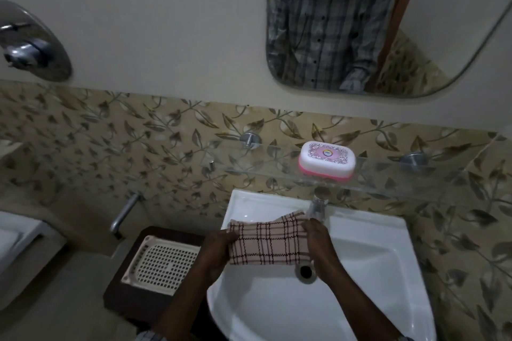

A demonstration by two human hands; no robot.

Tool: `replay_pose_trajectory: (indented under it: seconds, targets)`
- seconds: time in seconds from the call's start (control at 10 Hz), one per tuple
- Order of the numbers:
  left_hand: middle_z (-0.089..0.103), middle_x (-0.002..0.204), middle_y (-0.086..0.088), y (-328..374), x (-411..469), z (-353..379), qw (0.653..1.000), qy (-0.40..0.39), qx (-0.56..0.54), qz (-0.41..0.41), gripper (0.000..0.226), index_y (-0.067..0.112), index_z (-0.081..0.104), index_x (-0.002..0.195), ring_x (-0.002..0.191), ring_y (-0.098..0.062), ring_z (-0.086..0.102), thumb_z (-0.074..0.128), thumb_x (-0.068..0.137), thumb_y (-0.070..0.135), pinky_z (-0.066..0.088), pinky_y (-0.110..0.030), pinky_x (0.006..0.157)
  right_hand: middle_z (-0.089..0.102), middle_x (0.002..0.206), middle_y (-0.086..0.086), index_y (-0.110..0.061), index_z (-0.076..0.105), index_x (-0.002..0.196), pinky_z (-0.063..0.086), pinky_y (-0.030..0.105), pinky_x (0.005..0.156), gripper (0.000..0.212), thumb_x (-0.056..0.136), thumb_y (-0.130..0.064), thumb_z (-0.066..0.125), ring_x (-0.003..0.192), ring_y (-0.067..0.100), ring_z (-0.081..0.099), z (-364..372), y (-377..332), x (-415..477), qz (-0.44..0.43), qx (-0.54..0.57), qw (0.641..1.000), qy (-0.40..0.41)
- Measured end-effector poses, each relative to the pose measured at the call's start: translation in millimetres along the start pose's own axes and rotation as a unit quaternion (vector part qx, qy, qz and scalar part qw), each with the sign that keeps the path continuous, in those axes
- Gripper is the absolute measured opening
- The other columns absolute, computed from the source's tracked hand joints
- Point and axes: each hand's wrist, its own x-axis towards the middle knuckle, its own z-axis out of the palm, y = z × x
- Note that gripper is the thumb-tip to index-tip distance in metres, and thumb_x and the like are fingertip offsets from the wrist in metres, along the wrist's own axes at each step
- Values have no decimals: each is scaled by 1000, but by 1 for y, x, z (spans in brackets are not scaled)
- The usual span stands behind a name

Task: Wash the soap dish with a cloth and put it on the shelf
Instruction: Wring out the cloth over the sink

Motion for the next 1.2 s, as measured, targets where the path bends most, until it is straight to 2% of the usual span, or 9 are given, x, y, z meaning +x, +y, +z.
replay_pose_trajectory:
  seconds: [0.1, 0.3, 0.5, 0.7, 0.8, 0.9, 1.0, 1.1, 1.2]
  targets:
    - [77, 79, -12, 17, 1, -47, 997, 52, 47, 15, 20, -6, 70, 105, 67, -21, 72, 55, 92, -1, 58, -27, 57, 75, 95, 8, -17, 67, 97, 62, 44, 71, 24, 100, -24, 45, 85, 25, 72, 44, 6, 1, -13, -42, 998, -43]
    - [73, 93, -20, 49, 21, -147, 976, 148, 136, 84, 20, -6, 69, 108, 72, -24, 68, 60, 93, 1, 57, -27, 57, 72, 103, 10, -15, 65, 100, 59, 52, 84, 20, 100, -21, 46, 93, 28, 70, 155, 13, 0, -11, -79, 992, -97]
    - [72, 85, -24, 25, 92, -281, 887, 232, 385, 108, 19, -6, 70, 84, 80, -31, 68, 55, 92, 2, 49, -42, 71, 57, 133, 22, 2, 53, 131, 48, 42, 102, 42, 90, 3, 45, 121, 37, 56, 330, 87, 2, 67, -138, 986, -69]
    - [69, 85, -18, -43, 132, -338, 844, 212, 485, 80, 19, 6, 66, 85, 85, -31, 68, 52, 91, 18, 48, -36, 73, 55, 133, 25, 6, 46, 134, 49, 36, 96, 38, 96, -2, 46, 119, 38, 56, 379, 154, 24, 137, -163, 975, -62]
    - [71, 95, 6, -66, 156, -358, 845, 184, 480, 149, 22, 32, 63, 100, 94, -7, 69, 46, 96, 18, 52, -24, 76, 58, 130, 24, 3, 44, 137, 51, 38, 95, 40, 97, -2, 44, 117, 39, 58, 404, 184, 44, 135, -210, 968, -7]
    - [61, 131, -13, -92, 179, -360, 835, 213, 494, 121, 44, 12, 52, 136, 122, -24, 58, 40, 95, 3, 44, -35, 103, 54, 139, 17, 5, 38, 138, 46, 30, 100, 42, 100, -9, 45, 126, 28, 55, 419, 198, 52, 124, -324, 938, -4]
    - [45, 148, -18, -109, 182, -348, 820, 210, 530, 48, 53, 2, 40, 146, 137, -28, 43, 39, 93, -5, 29, -35, 114, 53, 140, 17, 5, 39, 138, 43, 28, 103, 42, 98, -7, 45, 129, 26, 53, 410, 195, 51, 112, -358, 927, -25]
    - [46, 148, -17, -108, 151, -323, 880, 182, 434, 65, 42, 2, 44, 143, 138, -30, 42, 36, 102, 8, 31, -38, 117, 55, 137, 21, 6, 45, 135, 43, 24, 94, 37, 99, 2, 39, 126, 30, 54, 390, 171, 25, 119, -294, 948, -37]
    - [51, 142, -21, -92, 129, -307, 894, 253, 367, 50, 41, -2, 50, 138, 134, -38, 46, 44, 102, 17, 38, -38, 111, 59, 133, 19, 4, 52, 128, 44, 20, 81, 32, 101, 2, 34, 121, 29, 57, 369, 143, 5, 125, -224, 962, -92]
